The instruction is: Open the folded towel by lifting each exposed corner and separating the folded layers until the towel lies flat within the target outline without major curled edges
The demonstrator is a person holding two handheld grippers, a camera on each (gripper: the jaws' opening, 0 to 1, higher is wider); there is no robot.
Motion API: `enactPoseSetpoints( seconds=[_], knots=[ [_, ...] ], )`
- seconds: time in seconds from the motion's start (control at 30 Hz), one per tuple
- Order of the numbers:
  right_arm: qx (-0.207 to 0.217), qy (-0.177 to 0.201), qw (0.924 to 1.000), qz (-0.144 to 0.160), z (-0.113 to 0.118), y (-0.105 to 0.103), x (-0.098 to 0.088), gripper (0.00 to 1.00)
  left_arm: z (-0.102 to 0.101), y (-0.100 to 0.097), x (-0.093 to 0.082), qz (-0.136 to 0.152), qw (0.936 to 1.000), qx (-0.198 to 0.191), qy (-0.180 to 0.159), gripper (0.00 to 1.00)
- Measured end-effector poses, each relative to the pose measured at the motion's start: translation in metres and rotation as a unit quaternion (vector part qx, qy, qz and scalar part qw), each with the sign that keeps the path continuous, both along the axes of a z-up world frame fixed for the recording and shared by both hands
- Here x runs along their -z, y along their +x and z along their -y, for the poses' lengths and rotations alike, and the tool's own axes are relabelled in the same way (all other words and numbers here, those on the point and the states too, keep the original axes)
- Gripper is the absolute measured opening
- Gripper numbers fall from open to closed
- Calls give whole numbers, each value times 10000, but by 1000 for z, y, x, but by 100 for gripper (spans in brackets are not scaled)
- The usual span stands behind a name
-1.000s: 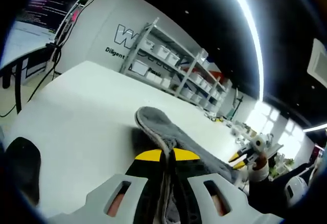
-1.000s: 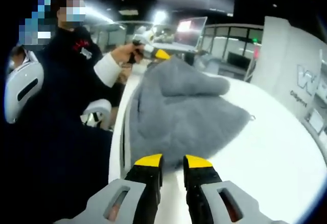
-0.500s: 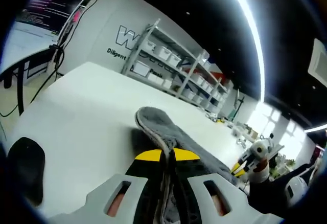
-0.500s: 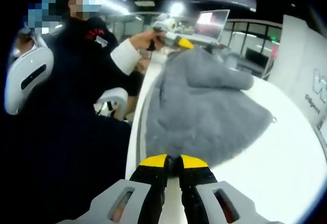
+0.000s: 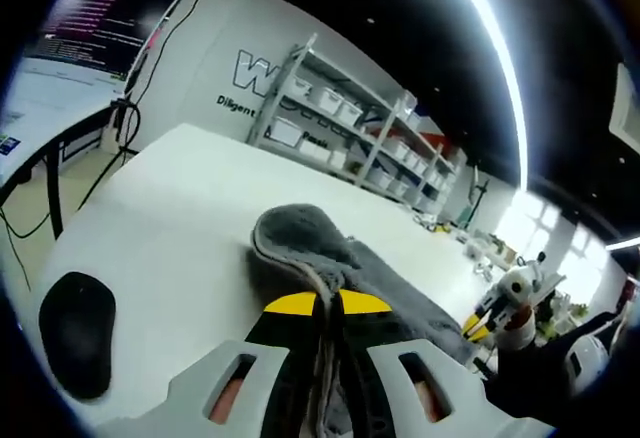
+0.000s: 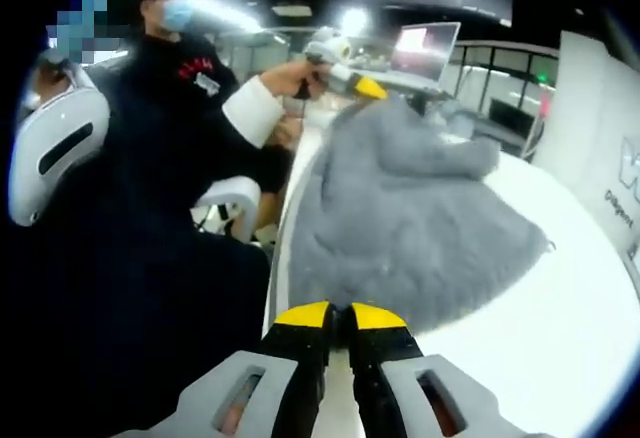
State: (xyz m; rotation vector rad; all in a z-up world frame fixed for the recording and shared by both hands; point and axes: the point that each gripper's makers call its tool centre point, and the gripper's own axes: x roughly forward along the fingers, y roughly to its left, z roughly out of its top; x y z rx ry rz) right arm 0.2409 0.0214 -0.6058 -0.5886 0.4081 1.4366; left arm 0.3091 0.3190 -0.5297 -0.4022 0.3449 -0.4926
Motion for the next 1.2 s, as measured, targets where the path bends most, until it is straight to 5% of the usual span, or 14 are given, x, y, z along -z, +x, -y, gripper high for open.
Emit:
enactPoseSetpoints(
  seconds=[0.3, 0.7, 1.2],
  knots=[
    [737, 666, 9950, 32, -1, 40, -22, 11, -3, -3, 4, -72, 9999, 20, 67, 5],
    [1874, 1485, 9709, 134, 5, 111, -43, 14, -9, 0, 7, -121, 9999, -9, 121, 5],
    [2486, 1581, 9554, 198, -9, 158, -45, 17, 2, -3, 7, -56, 9997, 84, 219, 5]
  ],
)
